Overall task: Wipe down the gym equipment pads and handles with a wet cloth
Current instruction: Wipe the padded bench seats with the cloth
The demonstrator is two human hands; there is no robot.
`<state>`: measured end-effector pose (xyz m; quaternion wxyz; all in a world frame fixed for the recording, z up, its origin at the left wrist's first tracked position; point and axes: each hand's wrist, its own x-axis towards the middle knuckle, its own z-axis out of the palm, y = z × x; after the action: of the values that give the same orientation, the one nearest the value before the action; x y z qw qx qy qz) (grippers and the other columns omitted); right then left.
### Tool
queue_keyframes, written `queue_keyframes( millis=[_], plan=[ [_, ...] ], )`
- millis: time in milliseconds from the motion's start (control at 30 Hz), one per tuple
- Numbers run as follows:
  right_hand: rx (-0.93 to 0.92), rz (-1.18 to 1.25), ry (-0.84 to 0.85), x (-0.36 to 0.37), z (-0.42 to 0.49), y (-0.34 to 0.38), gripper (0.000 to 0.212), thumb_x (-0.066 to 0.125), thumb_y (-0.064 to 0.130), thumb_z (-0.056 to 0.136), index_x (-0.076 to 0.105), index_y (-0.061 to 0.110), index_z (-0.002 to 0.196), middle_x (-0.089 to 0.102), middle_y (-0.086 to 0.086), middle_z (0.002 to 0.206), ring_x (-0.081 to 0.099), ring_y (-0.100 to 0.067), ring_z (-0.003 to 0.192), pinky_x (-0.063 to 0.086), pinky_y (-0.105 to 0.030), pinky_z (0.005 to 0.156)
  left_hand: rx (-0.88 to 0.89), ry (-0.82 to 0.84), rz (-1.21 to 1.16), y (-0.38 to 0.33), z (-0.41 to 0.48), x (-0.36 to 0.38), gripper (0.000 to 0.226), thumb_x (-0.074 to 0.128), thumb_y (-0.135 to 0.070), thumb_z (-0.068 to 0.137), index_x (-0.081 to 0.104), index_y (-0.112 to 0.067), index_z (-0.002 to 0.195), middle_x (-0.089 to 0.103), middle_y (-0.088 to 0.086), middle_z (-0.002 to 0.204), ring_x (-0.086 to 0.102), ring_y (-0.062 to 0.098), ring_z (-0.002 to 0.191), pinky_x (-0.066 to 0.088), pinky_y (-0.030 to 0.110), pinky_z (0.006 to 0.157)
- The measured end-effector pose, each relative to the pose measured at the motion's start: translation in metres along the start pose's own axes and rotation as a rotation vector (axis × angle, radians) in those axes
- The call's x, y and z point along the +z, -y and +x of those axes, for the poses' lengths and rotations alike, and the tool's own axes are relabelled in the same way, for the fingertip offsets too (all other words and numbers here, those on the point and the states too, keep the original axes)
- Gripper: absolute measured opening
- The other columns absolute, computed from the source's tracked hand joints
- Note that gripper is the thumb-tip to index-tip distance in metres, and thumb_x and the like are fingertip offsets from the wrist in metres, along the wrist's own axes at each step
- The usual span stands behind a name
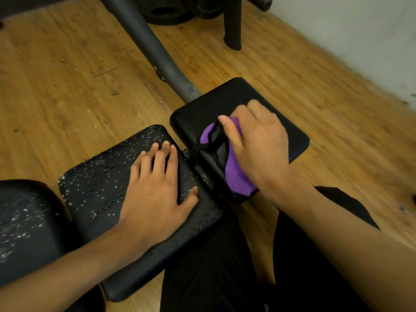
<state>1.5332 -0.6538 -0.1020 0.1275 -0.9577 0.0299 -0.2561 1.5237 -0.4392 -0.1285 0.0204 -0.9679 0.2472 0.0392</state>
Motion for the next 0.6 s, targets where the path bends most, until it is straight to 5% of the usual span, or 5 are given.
queue_keyframes(
  millis=[100, 167, 267, 367, 600],
  plan=[
    [0.007, -0.086, 0.164, -0.013, -0.021, 0.004, 0.028, 0.05, 0.036, 0.104, 0.062, 0.01, 0.102, 0.055, -0.009, 0.097, 0.053, -0.027, 0.085, 0.04, -0.04, 0.074, 0.003, -0.004, -0.009, 0.0, 0.0, 0.0, 0.093, 0.028, -0.066, 0.095, 0.032, 0.001, 0.158, 0.035, 0.02, 0.162, 0.029, 0.038, 0.151, 0.026, 0.053, 0.124],
    [0.026, -0.244, 0.328, -0.016, -0.049, 0.008, 0.031, 0.046, 0.04, 0.103, 0.06, 0.013, 0.103, 0.056, -0.01, 0.108, 0.054, -0.03, 0.1, 0.042, -0.043, 0.095, 0.005, -0.003, -0.009, 0.0, 0.0, 0.0, 0.093, 0.027, -0.066, 0.095, 0.032, 0.001, 0.159, 0.035, 0.02, 0.162, 0.028, 0.038, 0.152, 0.026, 0.052, 0.125],
    [0.087, -0.301, 0.375, -0.014, -0.066, 0.003, 0.045, 0.037, 0.05, 0.104, 0.058, 0.013, 0.117, 0.039, -0.022, 0.155, 0.032, -0.04, 0.147, 0.011, -0.054, 0.126, 0.006, -0.012, -0.002, -0.001, 0.0, 0.001, 0.092, 0.028, -0.066, 0.095, 0.031, 0.001, 0.159, 0.034, 0.02, 0.162, 0.028, 0.037, 0.152, 0.026, 0.052, 0.125],
    [0.08, -0.257, 0.461, -0.003, -0.059, 0.003, 0.068, 0.018, 0.056, 0.104, 0.027, 0.016, 0.159, 0.022, -0.013, 0.168, 0.014, -0.032, 0.157, 0.005, -0.056, 0.127, 0.008, -0.012, -0.003, -0.001, 0.0, 0.001, 0.092, 0.028, -0.065, 0.095, 0.031, 0.002, 0.159, 0.034, 0.021, 0.163, 0.028, 0.038, 0.153, 0.027, 0.053, 0.125],
    [-0.072, -0.268, 0.561, 0.071, 0.038, 0.026, 0.062, 0.006, 0.05, 0.107, 0.012, 0.026, 0.164, 0.012, -0.013, 0.17, 0.005, -0.036, 0.157, 0.003, -0.052, 0.127, -0.005, -0.001, 0.002, -0.002, 0.002, 0.001, 0.094, 0.027, -0.067, 0.094, 0.029, 0.001, 0.16, 0.031, 0.02, 0.165, 0.024, 0.037, 0.154, 0.022, 0.051, 0.126]
  ],
)
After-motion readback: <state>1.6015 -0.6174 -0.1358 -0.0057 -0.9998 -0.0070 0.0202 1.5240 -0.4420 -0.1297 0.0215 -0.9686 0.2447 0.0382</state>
